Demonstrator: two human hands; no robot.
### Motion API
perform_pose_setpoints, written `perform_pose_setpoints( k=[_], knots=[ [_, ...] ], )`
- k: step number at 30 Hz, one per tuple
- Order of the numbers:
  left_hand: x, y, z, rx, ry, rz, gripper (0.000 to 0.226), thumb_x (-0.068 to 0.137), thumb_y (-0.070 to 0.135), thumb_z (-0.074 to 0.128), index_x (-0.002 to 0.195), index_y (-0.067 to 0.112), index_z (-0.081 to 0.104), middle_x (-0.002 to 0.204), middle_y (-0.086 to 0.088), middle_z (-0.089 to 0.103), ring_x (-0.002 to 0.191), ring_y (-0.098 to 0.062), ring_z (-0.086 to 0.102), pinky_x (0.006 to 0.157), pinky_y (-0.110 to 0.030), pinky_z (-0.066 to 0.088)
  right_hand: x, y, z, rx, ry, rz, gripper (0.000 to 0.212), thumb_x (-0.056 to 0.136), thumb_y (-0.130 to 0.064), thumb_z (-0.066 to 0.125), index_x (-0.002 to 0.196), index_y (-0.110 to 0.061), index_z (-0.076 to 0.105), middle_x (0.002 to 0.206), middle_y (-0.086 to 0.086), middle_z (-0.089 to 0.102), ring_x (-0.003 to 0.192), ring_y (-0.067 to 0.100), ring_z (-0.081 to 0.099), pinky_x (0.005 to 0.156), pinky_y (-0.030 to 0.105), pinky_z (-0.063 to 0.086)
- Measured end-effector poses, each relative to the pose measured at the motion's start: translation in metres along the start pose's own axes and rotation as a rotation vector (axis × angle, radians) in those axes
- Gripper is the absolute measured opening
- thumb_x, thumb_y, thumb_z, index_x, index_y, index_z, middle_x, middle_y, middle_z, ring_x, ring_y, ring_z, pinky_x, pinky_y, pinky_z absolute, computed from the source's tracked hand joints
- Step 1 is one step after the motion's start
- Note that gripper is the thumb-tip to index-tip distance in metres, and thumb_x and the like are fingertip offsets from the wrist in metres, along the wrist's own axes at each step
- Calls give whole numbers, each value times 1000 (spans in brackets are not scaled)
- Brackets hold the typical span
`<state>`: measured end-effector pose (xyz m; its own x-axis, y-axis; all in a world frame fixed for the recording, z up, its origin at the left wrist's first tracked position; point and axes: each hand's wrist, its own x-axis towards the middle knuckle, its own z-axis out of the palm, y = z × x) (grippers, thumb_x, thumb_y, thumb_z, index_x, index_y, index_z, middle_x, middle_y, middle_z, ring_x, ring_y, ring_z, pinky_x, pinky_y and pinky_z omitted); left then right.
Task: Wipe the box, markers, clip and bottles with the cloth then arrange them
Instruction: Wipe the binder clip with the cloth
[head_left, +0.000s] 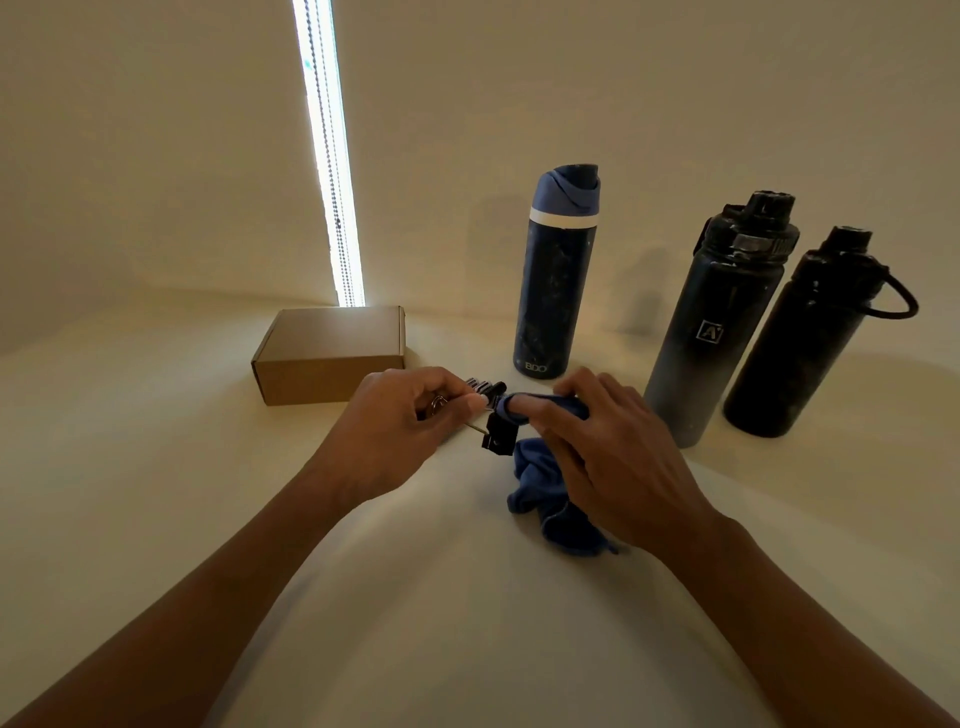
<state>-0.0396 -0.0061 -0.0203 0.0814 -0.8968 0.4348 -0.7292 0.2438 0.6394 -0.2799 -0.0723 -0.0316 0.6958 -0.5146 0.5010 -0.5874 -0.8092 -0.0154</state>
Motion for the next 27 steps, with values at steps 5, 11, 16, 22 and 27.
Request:
perform_pose_setpoints(
  k=[5,11,16,22,27],
  knots=[
    [1,-1,0,4,19,-18,22,96,44,66,105,26,77,60,26,60,53,1,52,49,-11,40,-3,-2,2,-56,1,7,38,97,-31,47,135,-30,55,114,-4,45,98,14,43,79,39,48],
    [4,-5,0,18,42,-44,24,98,40,67,106,21,78,55,36,54,57,11,55,51,-5,37,-2,-12,-2,-44,-96,-51,40,98,-30,44,138,-39,47,115,-2,55,100,22,53,83,42,47],
    [4,-7,-1,20,49,-43,23,98,42,67,104,23,78,56,33,56,55,9,54,51,-6,37,-3,-12,-7,-71,-69,-52,41,97,-26,47,136,-39,53,115,-5,51,102,18,48,82,37,44],
    [4,-7,1,25,45,-34,23,97,45,66,105,27,77,71,21,66,62,4,60,54,-8,40,-1,-5,6,-36,-2,8,38,96,-35,46,134,-32,51,110,2,56,93,20,54,77,39,51],
    [5,-14,-4,-15,75,-74,21,97,48,67,101,31,78,74,22,69,65,4,62,60,-10,42,-4,-7,3,-72,-32,-126,47,94,-34,60,137,-39,41,116,2,52,95,19,51,79,33,46]
  ],
)
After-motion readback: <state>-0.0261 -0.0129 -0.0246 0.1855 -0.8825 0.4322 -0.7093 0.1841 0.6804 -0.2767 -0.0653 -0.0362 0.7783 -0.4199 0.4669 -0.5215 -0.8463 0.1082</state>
